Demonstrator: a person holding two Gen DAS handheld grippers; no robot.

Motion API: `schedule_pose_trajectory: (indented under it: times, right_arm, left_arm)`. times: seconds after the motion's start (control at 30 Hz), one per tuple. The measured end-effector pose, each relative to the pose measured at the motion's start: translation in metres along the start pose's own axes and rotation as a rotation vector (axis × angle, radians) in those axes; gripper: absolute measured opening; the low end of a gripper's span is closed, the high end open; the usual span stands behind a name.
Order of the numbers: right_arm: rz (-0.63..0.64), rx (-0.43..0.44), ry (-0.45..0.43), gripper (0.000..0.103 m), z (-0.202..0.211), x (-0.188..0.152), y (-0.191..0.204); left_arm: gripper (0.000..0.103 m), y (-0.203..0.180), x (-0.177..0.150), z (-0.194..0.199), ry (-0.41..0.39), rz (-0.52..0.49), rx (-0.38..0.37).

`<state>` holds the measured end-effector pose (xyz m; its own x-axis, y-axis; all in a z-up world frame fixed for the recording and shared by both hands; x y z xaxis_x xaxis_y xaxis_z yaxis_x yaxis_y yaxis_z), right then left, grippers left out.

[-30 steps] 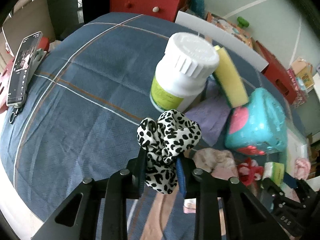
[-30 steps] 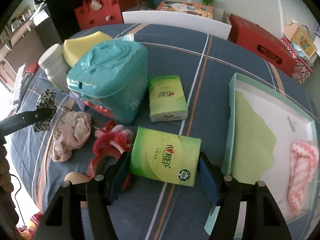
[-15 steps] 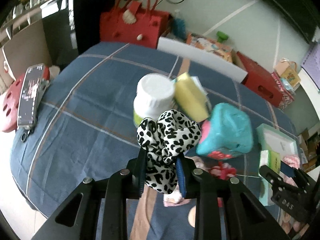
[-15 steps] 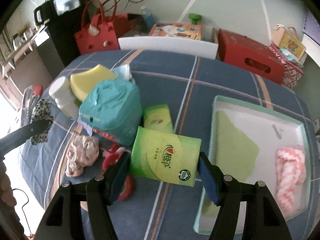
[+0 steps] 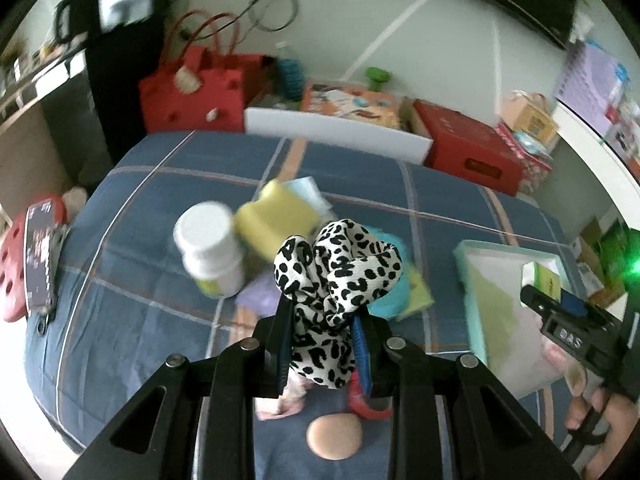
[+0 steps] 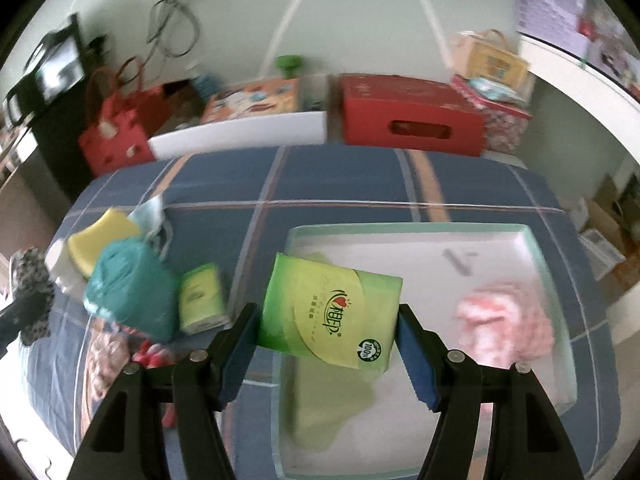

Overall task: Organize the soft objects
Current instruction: 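Carry the scrunchie with the left gripper while the right gripper carries the tissue pack to the tray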

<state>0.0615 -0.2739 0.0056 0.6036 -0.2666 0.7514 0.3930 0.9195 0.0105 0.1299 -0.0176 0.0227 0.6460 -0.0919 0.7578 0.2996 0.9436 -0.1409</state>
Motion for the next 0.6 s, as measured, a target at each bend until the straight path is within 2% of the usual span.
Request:
schedule_pose_trajectory:
  times: [0.33,0.47,0.6]
  right_arm:
    - [-0.121,-0.117,0.021,0.07,-0.019,0.01,-0.07]
    - [-0.136,-0.131,0.025,0.07,-0.029,0.009,-0.086]
    - [-0.166,-0.141,0.031,0.07,-0.038,0.007,-0.1]
  left_arm:
    - [0.027,-0.096,0.042,0.0,-0.049,-0.174,-0.13]
    - [0.027,-0.144,0.045,-0.022,-0.014,-0.22,-0.197]
    - [0.027,-0.177,0.034,-0.052,0.035,-0.252,-0.225]
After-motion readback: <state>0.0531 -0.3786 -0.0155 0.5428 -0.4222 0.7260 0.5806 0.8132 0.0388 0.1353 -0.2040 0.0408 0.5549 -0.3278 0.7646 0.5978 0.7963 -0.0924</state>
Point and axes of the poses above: each gripper's, at about its wrist camera, not at the fingertips, and z roughly against the way its jaws point, y to its left, x to its top, the point moved 4 cm from there along -z, roughly the way its jaws point, and after that the axes turned 13 degrees about -y, right-handed, at the moved point
